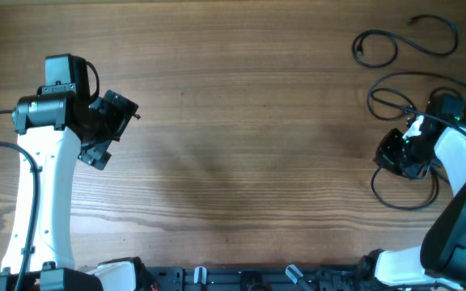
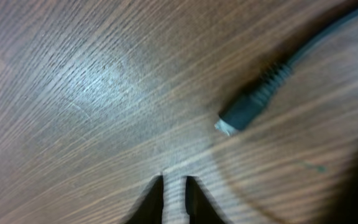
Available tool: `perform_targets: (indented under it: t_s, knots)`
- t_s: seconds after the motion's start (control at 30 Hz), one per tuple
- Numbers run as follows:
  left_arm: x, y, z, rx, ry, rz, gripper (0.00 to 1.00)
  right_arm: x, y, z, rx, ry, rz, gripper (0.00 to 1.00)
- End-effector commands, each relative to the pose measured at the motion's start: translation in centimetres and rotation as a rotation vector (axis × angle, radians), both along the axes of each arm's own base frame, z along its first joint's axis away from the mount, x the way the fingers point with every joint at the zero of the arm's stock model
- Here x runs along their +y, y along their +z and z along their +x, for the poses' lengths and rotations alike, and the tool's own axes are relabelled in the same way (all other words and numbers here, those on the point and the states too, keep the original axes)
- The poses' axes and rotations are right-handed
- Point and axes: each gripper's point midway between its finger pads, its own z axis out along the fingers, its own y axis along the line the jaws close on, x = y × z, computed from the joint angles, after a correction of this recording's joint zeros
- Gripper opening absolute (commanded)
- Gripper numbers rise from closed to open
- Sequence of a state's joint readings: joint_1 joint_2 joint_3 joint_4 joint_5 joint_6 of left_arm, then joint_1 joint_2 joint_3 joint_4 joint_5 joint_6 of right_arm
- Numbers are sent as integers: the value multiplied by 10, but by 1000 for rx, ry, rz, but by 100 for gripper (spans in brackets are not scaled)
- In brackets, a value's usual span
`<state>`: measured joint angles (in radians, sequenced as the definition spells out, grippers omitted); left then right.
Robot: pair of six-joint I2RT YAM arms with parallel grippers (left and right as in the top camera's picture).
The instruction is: Untangle cables
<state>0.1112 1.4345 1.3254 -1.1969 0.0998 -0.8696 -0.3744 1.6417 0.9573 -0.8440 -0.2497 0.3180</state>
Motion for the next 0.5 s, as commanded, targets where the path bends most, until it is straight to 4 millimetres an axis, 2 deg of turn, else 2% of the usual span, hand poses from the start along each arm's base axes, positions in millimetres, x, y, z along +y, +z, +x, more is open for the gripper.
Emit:
perform_targets:
  t_s: [0.0, 0.03, 0.13, 0.2, 0.27, 0.3, 0.37, 0.4, 0.47]
  knots:
    - [0, -1, 1, 2, 3, -5, 100, 11, -4, 7, -30, 11, 68, 11]
    - [0, -1, 1, 2, 3, -5, 100, 13, -3, 11, -47, 13, 80, 5]
    - [0, -1, 1, 3, 3, -5, 100, 17, -3, 21, -80, 37, 64, 4]
    - [0, -1, 1, 3, 3, -5, 100, 31, -2, 26, -94, 84, 72, 5]
    - [0, -1, 1, 3, 3, -5, 100, 43, -1, 29, -103, 127, 71, 28]
    - [0, -1, 1, 3, 3, -5, 100, 46, 0, 32, -111, 138, 68, 46]
    - [0, -1, 1, 3, 3, -5, 100, 45, 9, 37, -118, 141, 66, 66]
    - [0, -1, 1, 4, 3, -5, 100, 44, 22, 42, -120, 143, 65, 72]
    - [0, -1, 1, 4, 3, -5, 100, 40, 48, 48, -124, 143, 46, 79]
